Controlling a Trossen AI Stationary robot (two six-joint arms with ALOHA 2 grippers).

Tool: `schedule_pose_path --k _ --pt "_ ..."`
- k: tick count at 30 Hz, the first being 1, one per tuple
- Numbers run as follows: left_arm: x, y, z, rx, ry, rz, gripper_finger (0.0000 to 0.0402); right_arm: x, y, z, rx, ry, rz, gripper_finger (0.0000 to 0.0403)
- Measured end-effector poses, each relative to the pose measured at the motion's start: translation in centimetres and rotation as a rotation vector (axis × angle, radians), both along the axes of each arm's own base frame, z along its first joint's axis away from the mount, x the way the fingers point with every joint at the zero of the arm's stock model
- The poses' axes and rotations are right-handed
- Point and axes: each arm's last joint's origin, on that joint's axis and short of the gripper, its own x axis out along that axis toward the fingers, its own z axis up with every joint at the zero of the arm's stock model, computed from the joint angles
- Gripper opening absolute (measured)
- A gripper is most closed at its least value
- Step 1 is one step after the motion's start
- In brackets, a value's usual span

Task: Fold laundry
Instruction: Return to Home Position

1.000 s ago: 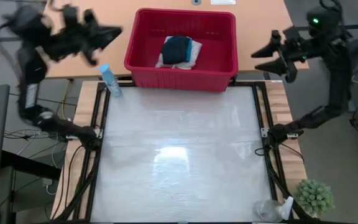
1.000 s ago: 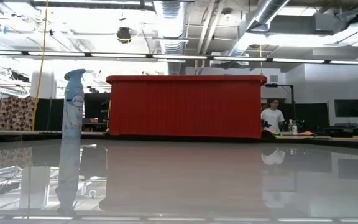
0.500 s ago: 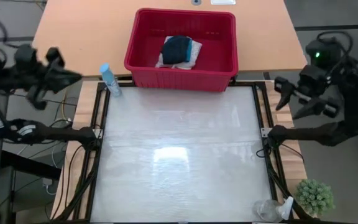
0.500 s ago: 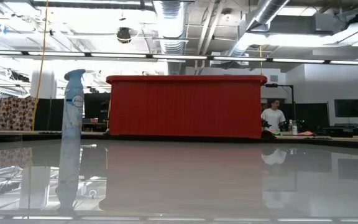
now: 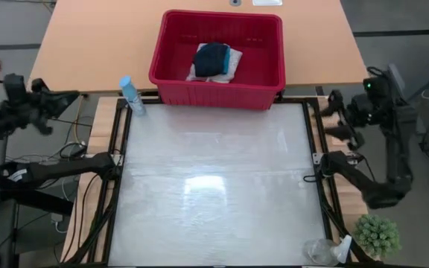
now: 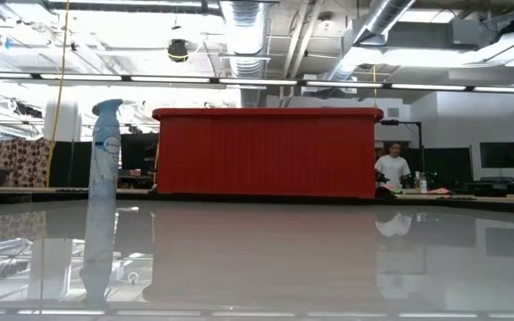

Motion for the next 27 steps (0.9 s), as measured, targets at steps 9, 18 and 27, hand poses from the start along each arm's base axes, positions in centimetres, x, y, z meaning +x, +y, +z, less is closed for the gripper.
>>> schedule_pose_path --k 9,18,27 --pt "4.1 2.6 -1.3 0.014 -0.015 -0.024 0.0007 -0.8 0.4 1.2 -0.191 -0.013 -0.25 0.026" --pt "4.4 3.3 -1.6 0.093 0.06 0.096 0.0007 -0.2 -2.0 0.7 -0.435 -0.054 -0.098 0.026" --pt "4.7 3.8 -1.6 0.083 0.069 0.207 0.0007 4.8 -7.0 -0.6 -0.482 -0.157 0.29 0.026"
